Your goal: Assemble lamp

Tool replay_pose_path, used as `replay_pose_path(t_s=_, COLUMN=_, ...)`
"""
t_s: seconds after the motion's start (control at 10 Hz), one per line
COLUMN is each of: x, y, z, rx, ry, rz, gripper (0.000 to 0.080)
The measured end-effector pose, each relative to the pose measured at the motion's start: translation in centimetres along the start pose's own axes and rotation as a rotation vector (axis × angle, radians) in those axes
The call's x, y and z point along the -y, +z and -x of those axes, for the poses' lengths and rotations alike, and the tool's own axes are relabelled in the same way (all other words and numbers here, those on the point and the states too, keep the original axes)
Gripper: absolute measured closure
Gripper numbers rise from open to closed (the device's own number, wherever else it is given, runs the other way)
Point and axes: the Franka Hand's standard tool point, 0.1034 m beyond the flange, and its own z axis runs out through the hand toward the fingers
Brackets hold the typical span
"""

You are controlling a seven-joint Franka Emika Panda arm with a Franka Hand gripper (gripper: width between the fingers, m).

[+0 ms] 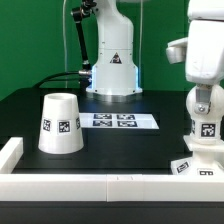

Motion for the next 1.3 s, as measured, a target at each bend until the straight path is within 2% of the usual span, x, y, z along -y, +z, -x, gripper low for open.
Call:
replay_pose_path(t_s=0.3, x=-0.01, y=0.01, z=-0.02, rx=-0.005, ry=0.272, rz=-0.007, gripper=0.0220)
replay_pose_path(t_s=0.7, x=0.38, y=-0.13, z=-0.51, rx=-0.007, ry=0.729, rz=-0.044, gripper=0.0220)
replay_pose_path(t_s=1.3, x=0.57, y=0.04, z=-0.48, rx=0.004, ry=1.123, rz=-0.054, gripper=0.0220)
